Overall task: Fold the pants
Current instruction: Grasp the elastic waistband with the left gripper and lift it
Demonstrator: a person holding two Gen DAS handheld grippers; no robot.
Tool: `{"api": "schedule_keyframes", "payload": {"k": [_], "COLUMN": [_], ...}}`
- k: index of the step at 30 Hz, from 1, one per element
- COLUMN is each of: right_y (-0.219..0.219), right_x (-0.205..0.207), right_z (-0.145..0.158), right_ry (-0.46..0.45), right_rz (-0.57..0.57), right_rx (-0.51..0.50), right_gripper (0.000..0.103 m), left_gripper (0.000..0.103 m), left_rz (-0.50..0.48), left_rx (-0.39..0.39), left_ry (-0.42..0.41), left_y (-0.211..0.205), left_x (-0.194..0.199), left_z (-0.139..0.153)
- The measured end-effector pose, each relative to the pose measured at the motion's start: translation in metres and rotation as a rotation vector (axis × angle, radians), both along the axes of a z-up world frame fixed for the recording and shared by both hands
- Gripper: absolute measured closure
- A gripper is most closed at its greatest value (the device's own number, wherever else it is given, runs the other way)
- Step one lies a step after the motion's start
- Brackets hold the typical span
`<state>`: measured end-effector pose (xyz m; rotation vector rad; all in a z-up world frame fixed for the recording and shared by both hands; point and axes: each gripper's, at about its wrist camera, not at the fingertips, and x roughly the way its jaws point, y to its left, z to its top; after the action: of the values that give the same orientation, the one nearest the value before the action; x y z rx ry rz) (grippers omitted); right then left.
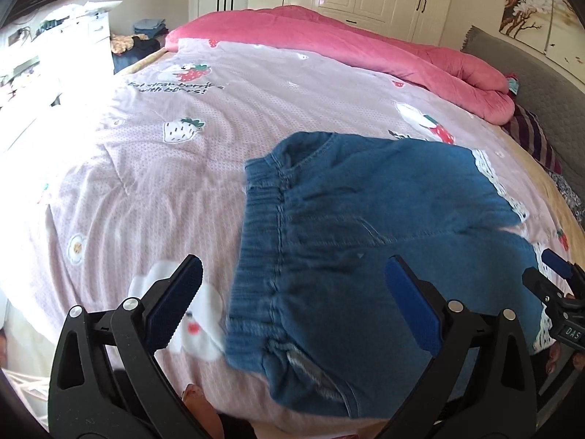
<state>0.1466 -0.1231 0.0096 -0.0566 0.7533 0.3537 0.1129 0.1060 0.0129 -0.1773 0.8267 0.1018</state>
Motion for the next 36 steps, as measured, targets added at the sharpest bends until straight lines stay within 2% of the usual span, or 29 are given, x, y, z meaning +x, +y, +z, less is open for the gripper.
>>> {"api": "schedule_keyframes", "payload": {"k": [6,12,14,16,20,23,24,25,27,28,31,36], "right_y": [0.017,0.034,0.042,0.05,0.063,0.071,0.074,0.077,0.084,0.087,0.097,0.118], "right_x": [0.038,0.076,0.087,0.097,0.117,0.133,0.138,0.143,0.155,0.16,0.177,0.206], "right_z": [0.002,0.002,0.003,0.004,0.004,0.001,0.0,-0.001,-0.006,-0.008,-0.013,-0.012], "right_ry": [-0.002,0.028,0.024,0.017,0.033,0.051,0.055,0.057,0.061,0.065,0.091,0.098], "right_rz": [0.031,0.076,0.101,0.117,0.161,0.184,0.195,0.206,0.224,0.23,0.263,0.321], "right_rx": [-0.033,-0.043,-0.065,-0.084,-0.089,-0.105,-0.115,-0.126,-0.156,-0.165,-0.192,-0.217], "right_gripper": [0.004,0.004,0.004,0.004,0.004,0.004,0.004,0.004,0.004,0.004,0.004,0.004], "left_gripper": [0.009,0.009,0.016,0.03,0.045,0.058,0.065,0.077,0.092,0.096,0.1,0.101], "left_rz": [0.008,-0.027,-0.055,-0.089,-0.135,-0.159,-0.178,-0.195,-0.212,-0.214,-0.209,-0.211], "left_rx": [0.01,0.034,0.041,0.062,0.105,0.103,0.095,0.087,0.057,0.036,-0.019,-0.045], "left_ry": [0.015,0.026,0.033,0.047,0.086,0.1,0.106,0.114,0.124,0.124,0.089,-0.044], "left_y": [0.017,0.027,0.029,0.028,0.03,0.033,0.033,0.033,0.033,0.035,0.044,0.051], "left_x": [0.046,0.095,0.109,0.122,0.145,0.157,0.161,0.165,0.17,0.172,0.169,0.153], "left_z": [-0.001,-0.007,-0.011,-0.015,-0.028,-0.035,-0.037,-0.04,-0.046,-0.049,-0.047,-0.022]}}
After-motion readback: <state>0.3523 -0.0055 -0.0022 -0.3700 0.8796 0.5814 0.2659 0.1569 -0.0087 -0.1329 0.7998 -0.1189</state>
